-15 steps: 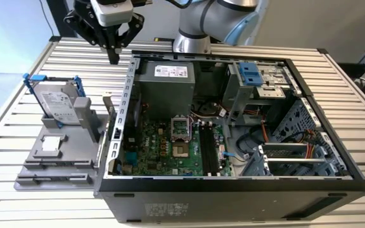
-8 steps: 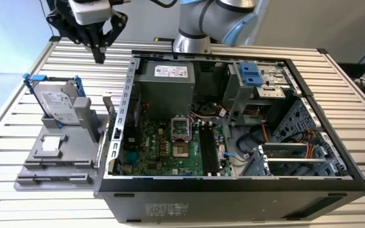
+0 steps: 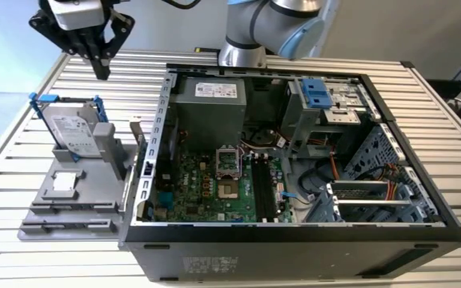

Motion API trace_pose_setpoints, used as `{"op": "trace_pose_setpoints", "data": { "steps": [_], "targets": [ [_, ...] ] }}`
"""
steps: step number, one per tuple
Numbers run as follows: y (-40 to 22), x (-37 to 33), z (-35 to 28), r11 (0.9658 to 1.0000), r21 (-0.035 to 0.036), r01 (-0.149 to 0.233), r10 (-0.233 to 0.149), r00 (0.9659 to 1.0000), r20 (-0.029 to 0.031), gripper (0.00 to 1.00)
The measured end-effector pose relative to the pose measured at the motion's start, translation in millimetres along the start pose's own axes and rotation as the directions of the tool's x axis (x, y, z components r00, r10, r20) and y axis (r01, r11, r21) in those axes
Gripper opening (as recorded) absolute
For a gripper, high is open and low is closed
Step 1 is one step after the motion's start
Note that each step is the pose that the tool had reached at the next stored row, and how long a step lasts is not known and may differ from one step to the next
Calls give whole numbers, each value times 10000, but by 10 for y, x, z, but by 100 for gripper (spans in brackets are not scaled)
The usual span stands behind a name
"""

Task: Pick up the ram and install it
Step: 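Reach for the ram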

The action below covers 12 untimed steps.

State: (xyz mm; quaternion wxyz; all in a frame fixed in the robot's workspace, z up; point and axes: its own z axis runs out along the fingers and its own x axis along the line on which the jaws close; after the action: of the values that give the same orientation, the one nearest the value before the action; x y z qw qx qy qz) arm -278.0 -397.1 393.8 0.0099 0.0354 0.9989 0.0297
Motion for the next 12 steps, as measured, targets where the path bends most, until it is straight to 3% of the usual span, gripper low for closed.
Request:
{"op": "trace_pose_setpoints", "data": {
  "steps": [4,12],
  "targets": [
    [-9,128,-3,10000,0,-1,1,10000,0,0],
    [-33,486,-11,10000,0,0,0,10000,-1,0]
  ]
}}
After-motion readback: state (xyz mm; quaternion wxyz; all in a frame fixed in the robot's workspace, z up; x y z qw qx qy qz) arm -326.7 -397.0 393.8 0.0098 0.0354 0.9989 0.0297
